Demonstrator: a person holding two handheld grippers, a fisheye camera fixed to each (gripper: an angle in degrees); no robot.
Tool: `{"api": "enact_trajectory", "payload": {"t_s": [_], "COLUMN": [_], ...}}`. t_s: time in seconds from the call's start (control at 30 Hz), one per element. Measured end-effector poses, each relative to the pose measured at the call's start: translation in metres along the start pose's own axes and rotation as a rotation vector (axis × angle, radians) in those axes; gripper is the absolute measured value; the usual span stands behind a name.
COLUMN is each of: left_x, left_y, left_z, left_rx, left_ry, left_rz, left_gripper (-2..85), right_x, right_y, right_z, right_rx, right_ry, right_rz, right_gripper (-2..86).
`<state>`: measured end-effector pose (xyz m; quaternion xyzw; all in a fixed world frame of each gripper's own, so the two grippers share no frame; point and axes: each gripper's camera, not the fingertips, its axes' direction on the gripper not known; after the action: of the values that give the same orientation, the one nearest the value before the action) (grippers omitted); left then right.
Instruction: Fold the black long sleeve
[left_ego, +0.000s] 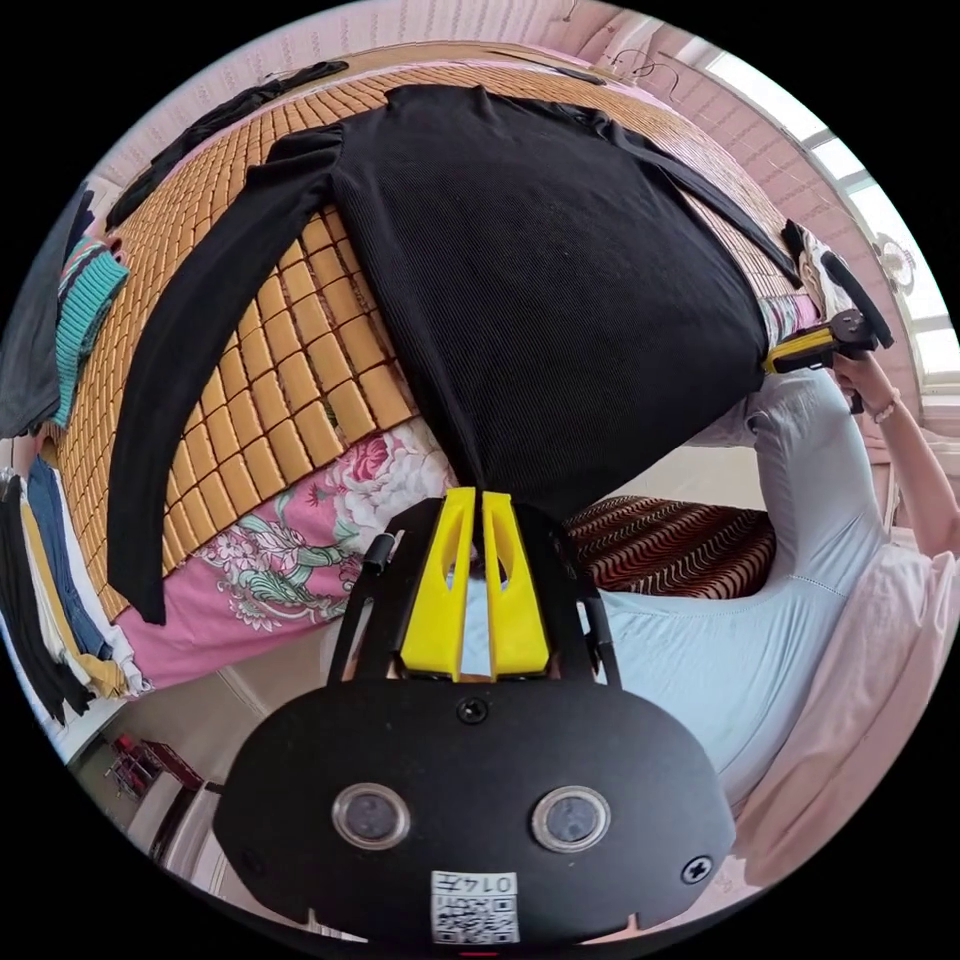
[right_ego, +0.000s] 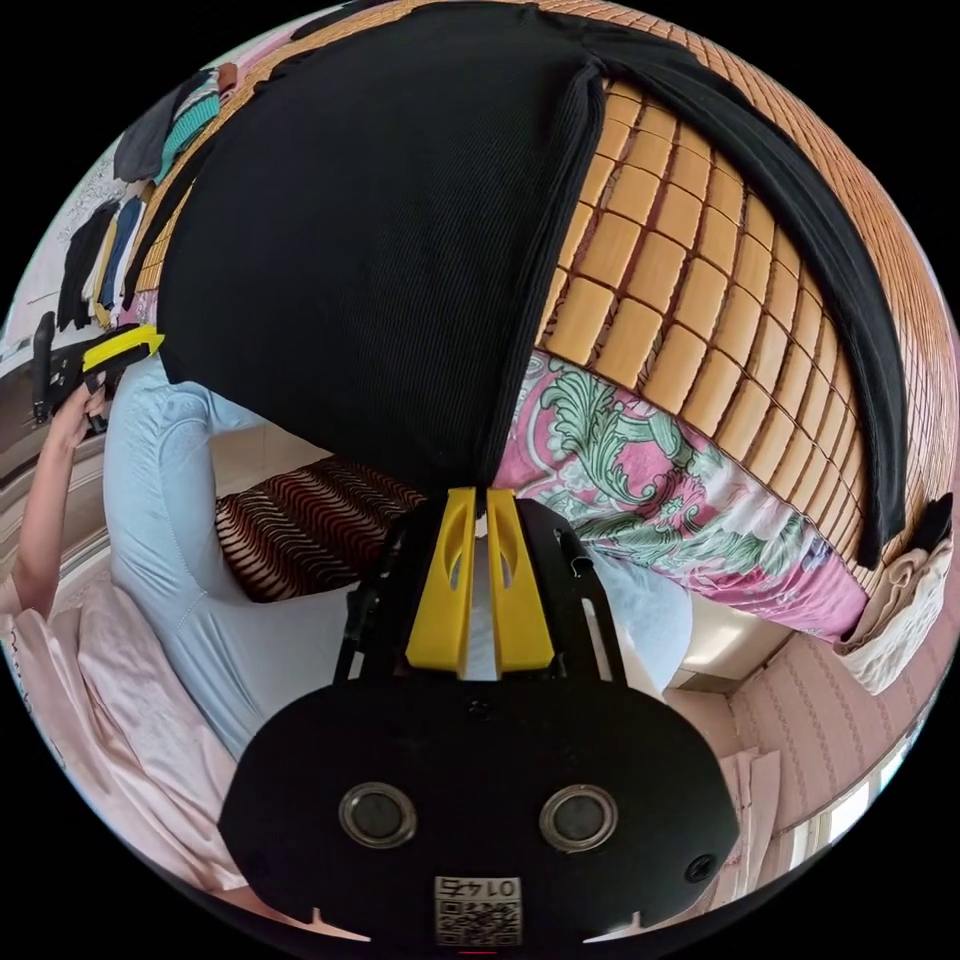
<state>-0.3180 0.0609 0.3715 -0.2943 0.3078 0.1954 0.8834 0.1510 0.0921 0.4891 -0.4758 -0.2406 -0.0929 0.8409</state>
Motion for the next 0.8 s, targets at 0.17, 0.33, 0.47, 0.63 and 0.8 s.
{"api": "enact_trajectory", "payload": {"t_s": [0.17, 0.33, 0.47, 0.63, 0.8], "left_x": [-0.02, -0.067, -0.12, -0.169, -0.196], "left_y": [0.048, 0.12, 0.18, 0.219, 0.239], "left_z": [-0.025, -0.05, -0.051, -0.041, -0.015], "left_rx": [0.18, 0.412, 0.579, 0.681, 0.751], "left_ry": [0.007, -0.033, -0.133, -0.181, -0.144], "left_rz": [-0.137, -0.435, -0.717, -0.953, -1.078], "left_gripper": [4.9, 6.0, 6.7, 6.4, 7.3], "right_x": [-0.009, -0.052, -0.141, -0.291, -0.442], "right_y": [0.01, 0.005, -0.047, -0.139, -0.211], "right_z": [0.0, -0.04, -0.076, -0.081, -0.056], "right_rx": [-0.023, 0.18, 0.355, 0.36, 0.3], "right_ry": [0.025, 0.156, 0.138, -0.012, -0.326], "right_rz": [0.033, -0.01, -0.293, -0.688, -0.834], "right_gripper": [5.8, 6.4, 5.7, 6.7, 6.7]}}
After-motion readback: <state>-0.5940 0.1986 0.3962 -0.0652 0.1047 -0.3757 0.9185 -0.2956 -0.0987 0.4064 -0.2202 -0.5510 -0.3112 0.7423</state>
